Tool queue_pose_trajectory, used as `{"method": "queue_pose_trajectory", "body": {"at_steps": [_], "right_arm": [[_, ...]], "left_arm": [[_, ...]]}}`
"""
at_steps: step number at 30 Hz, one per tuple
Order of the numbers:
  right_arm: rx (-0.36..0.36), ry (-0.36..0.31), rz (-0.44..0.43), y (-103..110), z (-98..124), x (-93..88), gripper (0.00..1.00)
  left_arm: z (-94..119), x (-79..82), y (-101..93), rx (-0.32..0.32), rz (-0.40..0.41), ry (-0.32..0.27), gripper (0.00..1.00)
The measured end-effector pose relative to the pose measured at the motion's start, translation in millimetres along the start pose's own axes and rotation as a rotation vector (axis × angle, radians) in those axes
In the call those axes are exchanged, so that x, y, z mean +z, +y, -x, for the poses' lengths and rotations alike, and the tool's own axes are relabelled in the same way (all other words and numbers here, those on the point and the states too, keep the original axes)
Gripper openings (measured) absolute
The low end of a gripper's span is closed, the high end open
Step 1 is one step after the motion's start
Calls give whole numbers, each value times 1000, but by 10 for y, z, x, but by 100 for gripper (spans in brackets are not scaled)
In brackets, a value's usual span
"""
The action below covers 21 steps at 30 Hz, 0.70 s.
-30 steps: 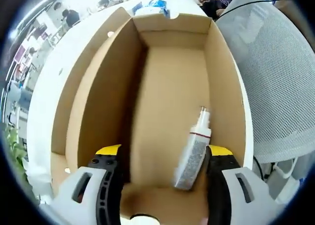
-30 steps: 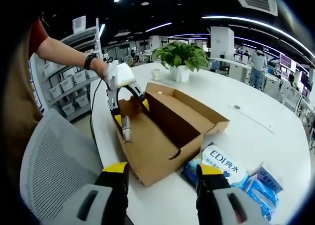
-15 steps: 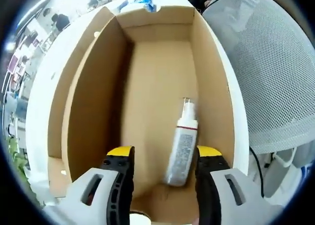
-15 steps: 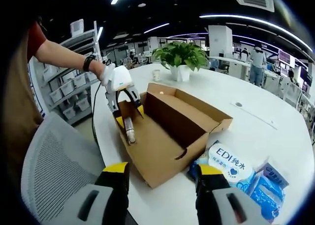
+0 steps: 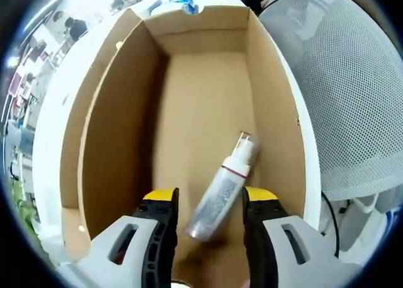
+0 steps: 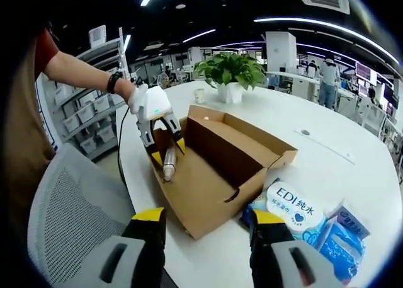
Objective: Operate the shoe box by opening the lid, removing the specified soft item, and placing it in the target area until the item is outside and the box remains undamaged.
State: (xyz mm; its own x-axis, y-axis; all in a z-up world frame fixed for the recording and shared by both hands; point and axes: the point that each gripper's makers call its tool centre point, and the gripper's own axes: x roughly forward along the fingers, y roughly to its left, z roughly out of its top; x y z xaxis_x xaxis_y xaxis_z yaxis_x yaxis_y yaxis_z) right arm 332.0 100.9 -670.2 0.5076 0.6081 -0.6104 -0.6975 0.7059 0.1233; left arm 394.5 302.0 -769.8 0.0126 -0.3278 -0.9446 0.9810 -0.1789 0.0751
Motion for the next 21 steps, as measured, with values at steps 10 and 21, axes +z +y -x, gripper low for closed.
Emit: {"method": "queue_pose_trajectory", "body": {"at_steps": [10,21], "right_arm": [[-5,3,-8,-23,34,-17,50],[23,18,4,70,-16,-45,49]], "left_arm": [[-88,-68,-13,3,0,37,23],[-52,-64,-23,-3,107,-10,20]]}}
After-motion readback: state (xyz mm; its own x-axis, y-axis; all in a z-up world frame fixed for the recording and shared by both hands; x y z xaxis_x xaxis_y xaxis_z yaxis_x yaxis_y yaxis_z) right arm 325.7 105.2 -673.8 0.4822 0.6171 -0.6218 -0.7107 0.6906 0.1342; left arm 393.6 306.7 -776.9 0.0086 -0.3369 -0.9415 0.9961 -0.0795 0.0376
